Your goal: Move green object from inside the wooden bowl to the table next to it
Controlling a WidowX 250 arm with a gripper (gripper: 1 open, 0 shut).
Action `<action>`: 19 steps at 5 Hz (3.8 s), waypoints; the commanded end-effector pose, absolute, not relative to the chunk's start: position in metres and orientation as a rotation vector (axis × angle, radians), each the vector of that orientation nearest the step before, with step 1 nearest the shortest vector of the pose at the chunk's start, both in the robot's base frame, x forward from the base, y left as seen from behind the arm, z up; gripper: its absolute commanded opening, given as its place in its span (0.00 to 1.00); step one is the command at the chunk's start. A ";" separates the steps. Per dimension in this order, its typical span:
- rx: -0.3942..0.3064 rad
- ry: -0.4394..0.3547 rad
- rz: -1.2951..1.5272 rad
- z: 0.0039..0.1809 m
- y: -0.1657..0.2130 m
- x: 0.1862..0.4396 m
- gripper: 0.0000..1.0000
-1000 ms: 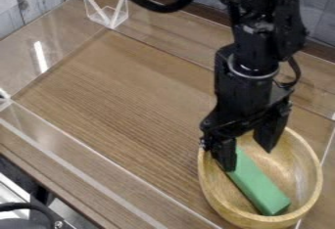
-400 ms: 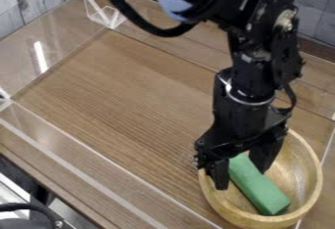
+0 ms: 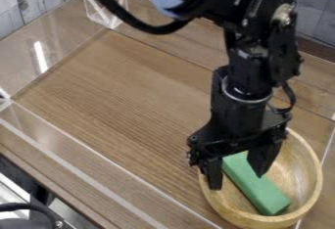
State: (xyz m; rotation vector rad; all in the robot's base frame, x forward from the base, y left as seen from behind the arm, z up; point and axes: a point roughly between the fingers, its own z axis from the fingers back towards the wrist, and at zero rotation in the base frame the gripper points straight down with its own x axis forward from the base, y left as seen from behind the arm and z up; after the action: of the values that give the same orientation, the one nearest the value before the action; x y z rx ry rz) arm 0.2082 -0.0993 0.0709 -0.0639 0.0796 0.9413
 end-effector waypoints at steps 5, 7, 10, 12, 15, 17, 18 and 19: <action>-0.118 0.033 1.039 0.083 -0.123 0.230 1.00; -0.108 0.033 1.022 0.077 -0.123 0.232 1.00; -0.088 0.045 1.018 0.049 -0.122 0.236 0.00; -0.123 0.035 1.015 0.066 -0.134 0.236 0.00; -0.163 0.044 0.891 0.100 -0.145 0.252 0.00; -0.178 0.031 0.801 0.108 -0.139 0.261 0.00; -0.179 0.028 0.755 0.110 -0.138 0.266 0.00; -0.180 0.015 0.818 0.114 -0.141 0.263 0.00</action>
State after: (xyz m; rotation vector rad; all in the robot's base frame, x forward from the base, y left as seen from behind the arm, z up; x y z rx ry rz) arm 0.2558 -0.1383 0.0946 -0.1289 0.0674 0.8227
